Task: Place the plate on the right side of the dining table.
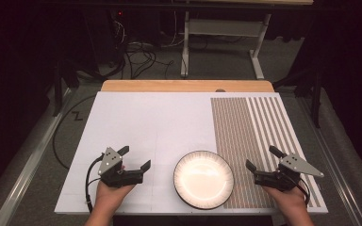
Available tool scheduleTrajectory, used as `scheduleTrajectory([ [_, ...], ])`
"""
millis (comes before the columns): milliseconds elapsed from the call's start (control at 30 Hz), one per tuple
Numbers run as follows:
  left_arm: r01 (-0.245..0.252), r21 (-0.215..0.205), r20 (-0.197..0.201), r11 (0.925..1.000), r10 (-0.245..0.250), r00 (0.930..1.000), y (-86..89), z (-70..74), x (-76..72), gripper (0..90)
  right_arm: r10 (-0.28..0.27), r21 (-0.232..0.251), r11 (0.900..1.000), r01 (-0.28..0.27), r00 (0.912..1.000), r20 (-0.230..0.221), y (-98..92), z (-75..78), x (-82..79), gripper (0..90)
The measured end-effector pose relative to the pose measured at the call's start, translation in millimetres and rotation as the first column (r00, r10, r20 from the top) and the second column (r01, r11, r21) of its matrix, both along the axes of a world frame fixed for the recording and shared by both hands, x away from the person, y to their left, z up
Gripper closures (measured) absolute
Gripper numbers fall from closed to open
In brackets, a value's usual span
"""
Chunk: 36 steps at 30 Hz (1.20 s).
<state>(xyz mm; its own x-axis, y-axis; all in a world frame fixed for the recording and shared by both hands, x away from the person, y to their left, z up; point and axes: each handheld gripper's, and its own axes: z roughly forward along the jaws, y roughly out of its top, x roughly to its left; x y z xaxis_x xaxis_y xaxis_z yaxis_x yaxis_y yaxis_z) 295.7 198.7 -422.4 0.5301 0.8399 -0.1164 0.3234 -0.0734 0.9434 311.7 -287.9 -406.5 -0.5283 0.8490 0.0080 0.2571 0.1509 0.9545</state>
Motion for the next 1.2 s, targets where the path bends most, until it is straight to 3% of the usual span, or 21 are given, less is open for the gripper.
scheduleTrajectory([
  [167,0.003,-0.003,0.008,1.0,-0.003,1.0,-1.2,1.1,-0.5,4.2,0.011,-0.023,1.0,-0.011,0.9999,-0.001,1.5,-0.9,0.1,1.1],
  [533,0.013,0.008,0.025,0.9999,-0.013,0.9996,-4.1,2.8,-1.7,4.1,0.023,-0.011,1.0,-0.023,0.9997,-0.001,-0.6,-0.6,-0.1,1.1],
  [867,0.016,-0.009,0.022,0.9998,-0.016,0.9996,-4.3,2.4,-1.6,4.7,0.031,-0.006,0.999,-0.031,0.9995,0.0,-0.5,0.0,-0.9,3.2],
  [1200,0.02,-0.02,0.033,0.9996,-0.019,0.9993,-5.2,1.6,-0.9,4.7,0.071,-0.032,0.997,-0.072,0.9974,-0.01,11.8,0.5,-3.6,3.4],
])
